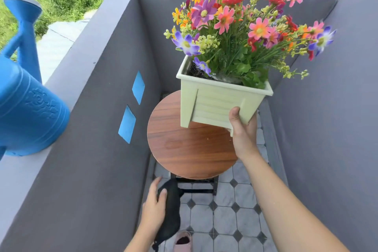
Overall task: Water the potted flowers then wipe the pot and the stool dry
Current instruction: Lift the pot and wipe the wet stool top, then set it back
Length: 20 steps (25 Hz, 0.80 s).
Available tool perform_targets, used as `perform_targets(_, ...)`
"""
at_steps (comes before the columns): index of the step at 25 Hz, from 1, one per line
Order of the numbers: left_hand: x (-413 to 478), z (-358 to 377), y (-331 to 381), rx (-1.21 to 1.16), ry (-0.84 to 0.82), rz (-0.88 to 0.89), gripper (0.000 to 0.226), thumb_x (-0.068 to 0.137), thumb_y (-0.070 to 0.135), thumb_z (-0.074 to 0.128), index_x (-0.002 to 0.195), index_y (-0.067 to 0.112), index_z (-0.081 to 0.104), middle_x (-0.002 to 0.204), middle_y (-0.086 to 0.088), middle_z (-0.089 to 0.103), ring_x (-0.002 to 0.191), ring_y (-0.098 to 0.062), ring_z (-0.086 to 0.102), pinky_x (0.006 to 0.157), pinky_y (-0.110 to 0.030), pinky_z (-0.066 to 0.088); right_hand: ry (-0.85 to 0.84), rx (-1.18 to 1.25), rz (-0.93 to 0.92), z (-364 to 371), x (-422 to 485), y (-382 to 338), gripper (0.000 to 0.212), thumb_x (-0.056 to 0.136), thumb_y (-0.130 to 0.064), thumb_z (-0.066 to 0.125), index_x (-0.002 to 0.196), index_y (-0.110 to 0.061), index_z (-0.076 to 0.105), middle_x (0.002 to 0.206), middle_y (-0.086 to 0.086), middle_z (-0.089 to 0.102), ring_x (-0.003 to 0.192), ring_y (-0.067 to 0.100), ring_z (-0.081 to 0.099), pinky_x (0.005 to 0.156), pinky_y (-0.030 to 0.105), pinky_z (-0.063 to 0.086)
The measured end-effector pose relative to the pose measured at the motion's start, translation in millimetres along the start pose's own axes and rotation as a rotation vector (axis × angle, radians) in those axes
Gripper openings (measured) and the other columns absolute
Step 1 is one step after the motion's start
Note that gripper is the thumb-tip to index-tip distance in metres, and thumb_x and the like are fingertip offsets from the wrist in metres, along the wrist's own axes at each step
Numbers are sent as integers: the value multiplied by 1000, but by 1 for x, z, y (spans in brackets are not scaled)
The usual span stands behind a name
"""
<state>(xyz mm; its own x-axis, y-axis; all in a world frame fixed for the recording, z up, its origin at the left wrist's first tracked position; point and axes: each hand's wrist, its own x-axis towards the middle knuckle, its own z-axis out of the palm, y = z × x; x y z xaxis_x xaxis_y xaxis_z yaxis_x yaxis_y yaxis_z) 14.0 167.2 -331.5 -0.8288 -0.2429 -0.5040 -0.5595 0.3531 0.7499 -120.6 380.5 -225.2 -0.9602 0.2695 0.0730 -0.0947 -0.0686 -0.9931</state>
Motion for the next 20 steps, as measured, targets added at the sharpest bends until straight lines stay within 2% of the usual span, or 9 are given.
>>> perform_targets(2, 31, -22, 18, -127, 151, -102, 53, 97, 30, 46, 146, 30, 25, 147, -9, 42, 135, -25, 38, 109, -37, 29, 2, -54, 18, 7, -7, 7, 68, 64, -79, 60, 118, -39, 51, 113, -15, 62, 106, -5, 60, 91, 18, 48)
perform_targets(3, 47, -33, 32, -181, 201, -112, 54, 97, 33, 45, 147, 28, 25, 148, -9, 39, 135, -24, 37, 110, -38, 28, -13, -54, 22, 10, -9, 9, 69, 62, -81, 59, 117, -40, 52, 113, -14, 62, 106, -5, 60, 91, 18, 48)
perform_targets(5, 74, -49, 61, -231, 238, -80, 44, 97, 36, 39, 140, 28, 38, 145, 0, 43, 132, -21, 39, 109, -37, 31, -41, -6, 23, 17, -13, 12, 87, 63, -77, 59, 127, -19, 51, 112, -12, 61, 100, -13, 60, 82, 7, 47)
perform_targets(7, 87, -58, 87, -206, 200, -43, 37, 97, 42, 34, 124, 28, 55, 124, 6, 55, 119, -18, 44, 100, -34, 34, -64, -9, 1, 23, -16, 17, 96, 66, -73, 59, 129, -2, 48, 110, -10, 61, 98, -14, 61, 80, 5, 46)
perform_targets(9, 92, -59, 103, -131, 169, -24, 34, 95, 46, 38, 110, 27, 61, 107, 12, 59, 108, -14, 44, 90, -28, 32, -97, 3, 42, 25, -18, 26, 82, 67, -72, 63, 124, -14, 53, 109, -10, 64, 100, -9, 62, 82, 9, 48)
perform_targets(11, 95, -58, 107, -48, 184, 17, 35, 92, 46, 48, 117, 27, 63, 118, 9, 62, 112, -15, 44, 88, -25, 30, -116, 36, 80, 27, -18, 33, 66, 67, -68, 66, 117, -26, 54, 109, -13, 65, 102, -7, 63, 82, 10, 49)
perform_targets(13, 98, -56, 105, 37, 230, 64, 36, 90, 39, 55, 123, 26, 59, 126, 3, 60, 121, -20, 45, 89, -27, 32, -111, 26, 74, 29, -18, 39, 76, 65, -72, 66, 118, -21, 54, 110, -9, 65, 101, -6, 63, 81, 9, 48)
perform_targets(17, 105, -53, 106, 127, 287, 134, 34, 89, 34, 58, 122, 26, 59, 122, 0, 64, 116, -24, 51, 94, -35, 40, -120, -17, 56, 33, -14, 45, 85, 63, -75, 64, 120, -14, 55, 109, -5, 66, 102, -2, 64, 82, 12, 50)
perform_targets(20, 107, -55, 103, 127, 288, 128, 32, 88, 33, 59, 120, 26, 61, 120, 0, 65, 116, -23, 52, 96, -36, 41, -100, -119, 43, 32, -19, 47, 90, 61, -81, 59, 121, -14, 56, 106, -12, 66, 100, -8, 63, 81, 9, 48)
